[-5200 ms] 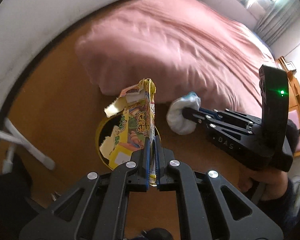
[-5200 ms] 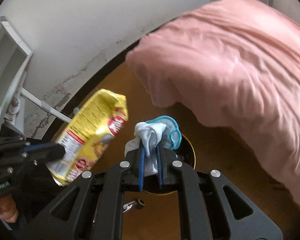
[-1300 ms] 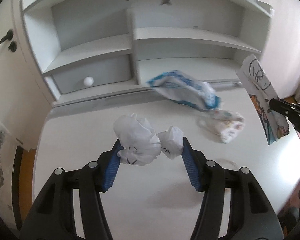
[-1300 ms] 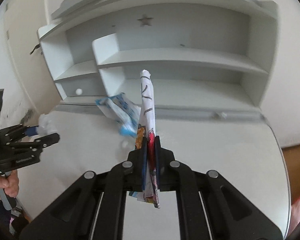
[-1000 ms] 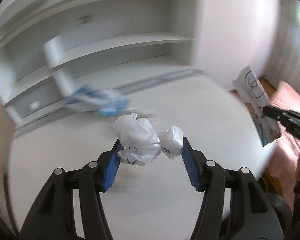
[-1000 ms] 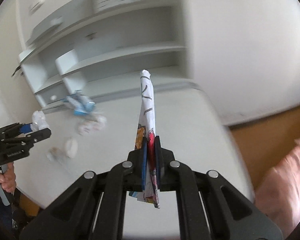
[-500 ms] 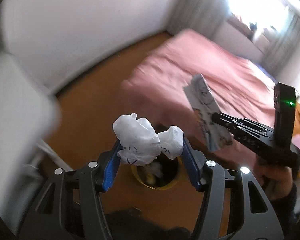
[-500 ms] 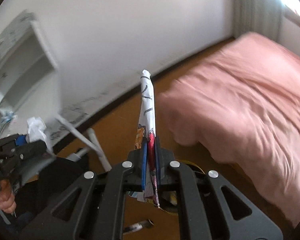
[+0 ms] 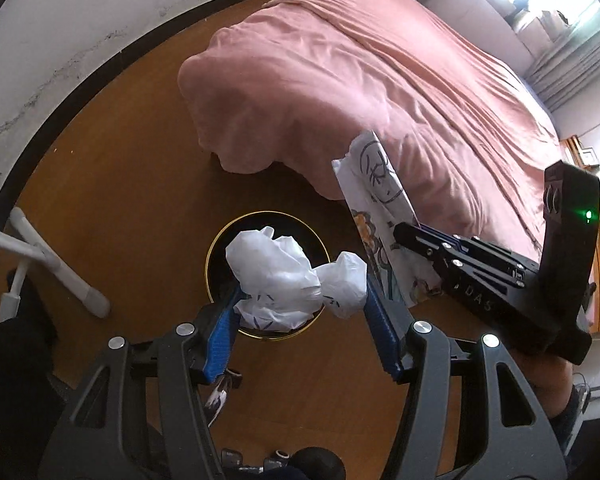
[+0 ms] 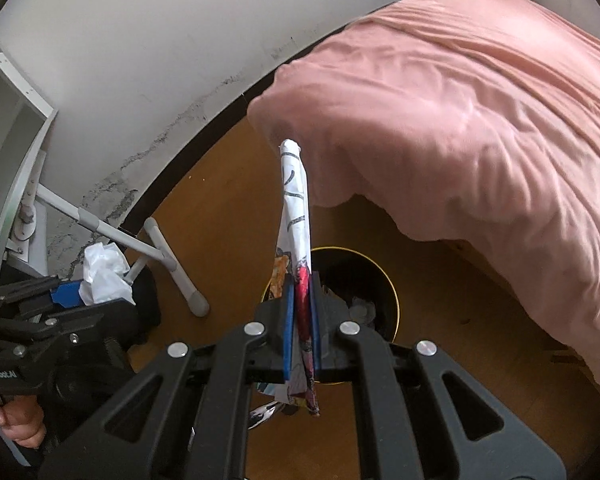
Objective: Collect trash
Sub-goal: 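Open both tools to drop the tissues and paper into the bin, then grasp the small wrapper with the left tool while the right tool grasps the white-pink bag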
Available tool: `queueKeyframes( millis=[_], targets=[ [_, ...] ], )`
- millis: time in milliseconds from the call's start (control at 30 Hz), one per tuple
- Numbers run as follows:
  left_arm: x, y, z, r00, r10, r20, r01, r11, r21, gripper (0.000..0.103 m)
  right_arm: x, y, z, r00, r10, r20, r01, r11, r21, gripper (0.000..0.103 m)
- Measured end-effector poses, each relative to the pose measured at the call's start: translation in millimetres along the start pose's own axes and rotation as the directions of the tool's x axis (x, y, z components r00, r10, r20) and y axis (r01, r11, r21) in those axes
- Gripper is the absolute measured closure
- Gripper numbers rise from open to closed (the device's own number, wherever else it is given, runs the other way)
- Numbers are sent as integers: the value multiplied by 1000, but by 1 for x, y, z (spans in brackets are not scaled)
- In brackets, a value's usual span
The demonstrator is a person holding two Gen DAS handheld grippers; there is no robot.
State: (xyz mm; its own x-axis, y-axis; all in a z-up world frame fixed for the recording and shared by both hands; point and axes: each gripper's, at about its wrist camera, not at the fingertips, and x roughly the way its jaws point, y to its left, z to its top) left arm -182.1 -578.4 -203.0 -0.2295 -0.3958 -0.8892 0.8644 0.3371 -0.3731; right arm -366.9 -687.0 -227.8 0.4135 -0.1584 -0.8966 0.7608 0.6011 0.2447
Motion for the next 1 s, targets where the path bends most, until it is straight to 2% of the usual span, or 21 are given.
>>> queueKeyframes(
  millis=[233, 300, 333, 400, 433, 833, 1000],
  targets=[
    [12, -5, 5, 999, 9, -44, -8, 1000, 9, 43, 7, -7, 1, 1000, -9, -12, 9, 1000, 23, 95],
    [14, -6, 5, 999, 5, -53, -5, 1000, 12, 35, 6, -10, 1, 1000, -17, -8, 17, 999, 32, 95],
    [13, -6, 5, 999, 0, -52, 1, 1000, 8, 33, 6, -11, 1, 1000, -16, -8, 16, 999, 36, 91],
    [11, -5, 5, 999, -18, -44, 18, 1000, -6, 28, 3, -14, 0, 1000, -9, 2, 9, 999, 48, 70],
    [11, -4, 4, 999, -23, -43, 23, 1000, -12, 27, 0, -14, -2, 1000, -6, 14, 6, 999, 52, 54],
    [5, 8, 3, 998, -57, -6, 56, 996, -75, 23, -6, -1, 3, 1000, 5, 31, -6, 999, 32, 49],
    [-19, 21, 1, 994, -75, 77, 84, 989, -120, 20, -22, 23, 14, 997, 10, 73, -9, 1000, -4, 46]
  ],
)
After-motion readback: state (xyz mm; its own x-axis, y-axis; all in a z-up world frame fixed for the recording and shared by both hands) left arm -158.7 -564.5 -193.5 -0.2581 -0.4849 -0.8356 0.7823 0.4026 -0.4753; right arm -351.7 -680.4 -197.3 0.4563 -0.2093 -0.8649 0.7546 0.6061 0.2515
